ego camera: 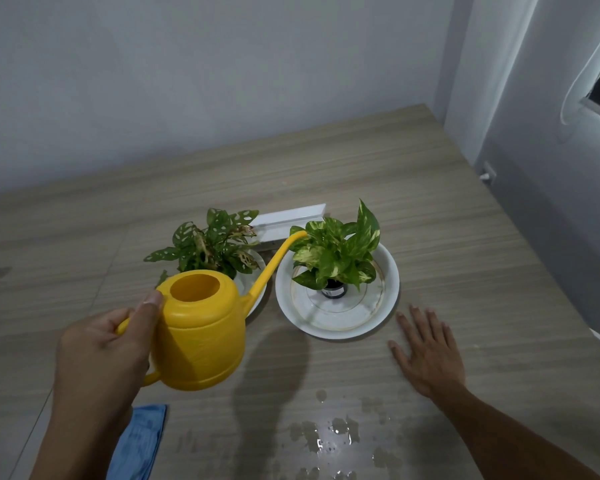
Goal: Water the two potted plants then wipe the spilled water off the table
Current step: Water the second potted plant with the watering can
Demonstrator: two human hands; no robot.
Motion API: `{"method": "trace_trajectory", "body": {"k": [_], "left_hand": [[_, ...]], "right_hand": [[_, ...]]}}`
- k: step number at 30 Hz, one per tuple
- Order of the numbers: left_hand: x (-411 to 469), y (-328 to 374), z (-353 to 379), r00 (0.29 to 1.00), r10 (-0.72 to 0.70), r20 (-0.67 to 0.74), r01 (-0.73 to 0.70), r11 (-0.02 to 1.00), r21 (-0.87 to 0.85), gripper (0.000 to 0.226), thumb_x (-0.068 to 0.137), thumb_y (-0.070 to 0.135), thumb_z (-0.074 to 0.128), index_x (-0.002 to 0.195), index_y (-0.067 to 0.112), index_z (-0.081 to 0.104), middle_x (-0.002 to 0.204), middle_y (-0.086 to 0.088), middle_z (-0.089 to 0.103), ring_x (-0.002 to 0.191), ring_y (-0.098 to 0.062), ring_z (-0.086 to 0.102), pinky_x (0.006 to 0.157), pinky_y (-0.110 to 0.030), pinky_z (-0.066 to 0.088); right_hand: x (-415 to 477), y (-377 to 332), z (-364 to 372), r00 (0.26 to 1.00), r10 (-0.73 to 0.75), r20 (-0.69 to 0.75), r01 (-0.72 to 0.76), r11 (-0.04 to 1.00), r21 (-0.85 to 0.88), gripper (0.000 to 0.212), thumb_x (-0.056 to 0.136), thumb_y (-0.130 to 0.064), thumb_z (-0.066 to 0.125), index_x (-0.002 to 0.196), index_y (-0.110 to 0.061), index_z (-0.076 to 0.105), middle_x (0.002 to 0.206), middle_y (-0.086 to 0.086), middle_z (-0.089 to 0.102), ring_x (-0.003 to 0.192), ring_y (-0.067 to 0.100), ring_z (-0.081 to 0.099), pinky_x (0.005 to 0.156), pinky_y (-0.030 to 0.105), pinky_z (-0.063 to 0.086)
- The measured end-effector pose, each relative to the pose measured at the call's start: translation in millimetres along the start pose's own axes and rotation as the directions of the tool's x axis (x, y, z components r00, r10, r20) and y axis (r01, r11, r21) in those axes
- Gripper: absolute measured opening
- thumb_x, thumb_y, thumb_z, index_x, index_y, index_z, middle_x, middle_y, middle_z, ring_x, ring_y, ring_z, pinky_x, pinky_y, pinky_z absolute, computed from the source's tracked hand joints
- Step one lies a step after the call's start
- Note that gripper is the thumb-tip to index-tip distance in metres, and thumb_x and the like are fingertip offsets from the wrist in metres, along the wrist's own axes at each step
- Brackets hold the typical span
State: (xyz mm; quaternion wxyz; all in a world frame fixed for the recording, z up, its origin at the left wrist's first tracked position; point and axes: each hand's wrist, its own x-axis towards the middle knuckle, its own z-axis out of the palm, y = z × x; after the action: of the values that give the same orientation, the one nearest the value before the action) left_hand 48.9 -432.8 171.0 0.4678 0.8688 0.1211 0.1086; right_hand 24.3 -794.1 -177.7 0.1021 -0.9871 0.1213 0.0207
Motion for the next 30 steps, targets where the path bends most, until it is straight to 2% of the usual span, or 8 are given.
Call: {"method": "trace_trajectory", "body": {"k": [7,9,13,18,21,23,26,30], "left_hand": [[4.6,-2.3,-2.2,1.000,-0.008,-0.024,0.008,1.000,0.018,0.039,0.062,0.079,0.049,0.056,0.045,0.066,0.064,-0.016,0.050,0.066,-0.036,0.051,0.075,-0.060,0.051],[6.1,-5.2,-5.3,1.000,-0.029,-0.002,0.029,1.000,0.013,0.035,0.060,0.081,0.048,0.060,0.051,0.067,0.056,-0.004,0.052,0.065,-0.033,0.049,0.077,-0.062,0.050],[2.0,-6.7,-6.1,1.000,-0.030,-0.008,0.030,0.999,0.015,0.047,0.066,0.076,0.053,0.072,0.030,0.061,0.070,-0.018,0.051,0.069,-0.034,0.051,0.080,-0.060,0.050],[-0.8,-6.1,-5.1,1.000,-0.023,0.015,0.023,1.000,0.004,0.045,0.072,0.075,0.060,0.074,0.030,0.056,0.069,-0.018,0.051,0.067,-0.033,0.050,0.077,-0.054,0.049],[0.1,-5.7,-2.4,1.000,0.009,-0.001,-0.009,1.000,-0.006,0.037,0.083,0.062,0.062,0.069,0.027,0.062,0.060,-0.012,0.050,0.061,-0.031,0.048,0.071,-0.048,0.047],[-0.1,-3.5,-0.6,1.000,0.030,-0.005,-0.030,0.999,0.023,0.037,0.088,0.056,0.061,0.067,0.025,0.063,0.062,-0.017,0.048,0.060,-0.031,0.048,0.071,-0.051,0.050],[0.7,-0.1,-0.4,0.999,0.036,-0.009,-0.035,0.998,0.056,0.045,0.081,0.066,0.057,0.063,0.024,0.058,0.065,-0.024,0.046,0.059,-0.030,0.046,0.070,-0.058,0.051],[-0.1,4.3,-1.8,0.999,0.051,-0.018,-0.050,0.995,0.082,0.037,0.084,0.064,0.056,0.057,0.039,0.063,0.074,-0.033,0.054,0.061,-0.031,0.049,0.074,-0.060,0.051]], "right_hand": [[1.1,0.6,2.2,1.000,0.005,0.001,-0.005,1.000,-0.010,0.072,0.092,-0.069,0.014,0.155,-0.034,0.014,0.164,-0.005,0.007,0.151,0.023,0.002,0.120,0.046,0.009],[1.0,0.2,1.4,1.000,0.008,-0.003,-0.008,1.000,-0.007,0.071,0.092,-0.069,0.016,0.154,-0.034,0.018,0.164,-0.005,0.010,0.151,0.023,0.004,0.119,0.046,0.009],[1.2,0.5,1.0,1.000,0.013,0.004,-0.013,1.000,-0.007,0.071,0.092,-0.069,0.019,0.154,-0.033,0.024,0.163,-0.004,0.016,0.151,0.024,0.011,0.118,0.045,0.010],[1.8,-0.1,-0.6,1.000,0.010,-0.001,-0.010,1.000,-0.010,0.071,0.092,-0.068,0.019,0.154,-0.033,0.024,0.163,-0.002,0.019,0.150,0.025,0.012,0.118,0.046,0.012],[0.6,-0.5,-0.2,1.000,0.009,-0.004,-0.009,1.000,-0.009,0.071,0.092,-0.069,0.018,0.154,-0.033,0.022,0.163,-0.002,0.018,0.150,0.025,0.011,0.118,0.046,0.010],[-0.2,-1.2,-0.5,1.000,0.008,-0.006,-0.008,1.000,-0.004,0.072,0.092,-0.069,0.018,0.154,-0.033,0.023,0.163,-0.002,0.018,0.150,0.025,0.012,0.118,0.047,0.011],[-0.6,-1.6,-1.0,1.000,0.008,-0.005,-0.008,1.000,-0.005,0.072,0.092,-0.069,0.018,0.154,-0.032,0.023,0.163,-0.001,0.019,0.150,0.026,0.013,0.118,0.047,0.012],[-0.6,-2.3,-2.2,1.000,0.008,-0.011,-0.008,1.000,-0.005,0.072,0.092,-0.068,0.019,0.153,-0.032,0.025,0.163,-0.001,0.019,0.150,0.027,0.014,0.118,0.048,0.012]]}}
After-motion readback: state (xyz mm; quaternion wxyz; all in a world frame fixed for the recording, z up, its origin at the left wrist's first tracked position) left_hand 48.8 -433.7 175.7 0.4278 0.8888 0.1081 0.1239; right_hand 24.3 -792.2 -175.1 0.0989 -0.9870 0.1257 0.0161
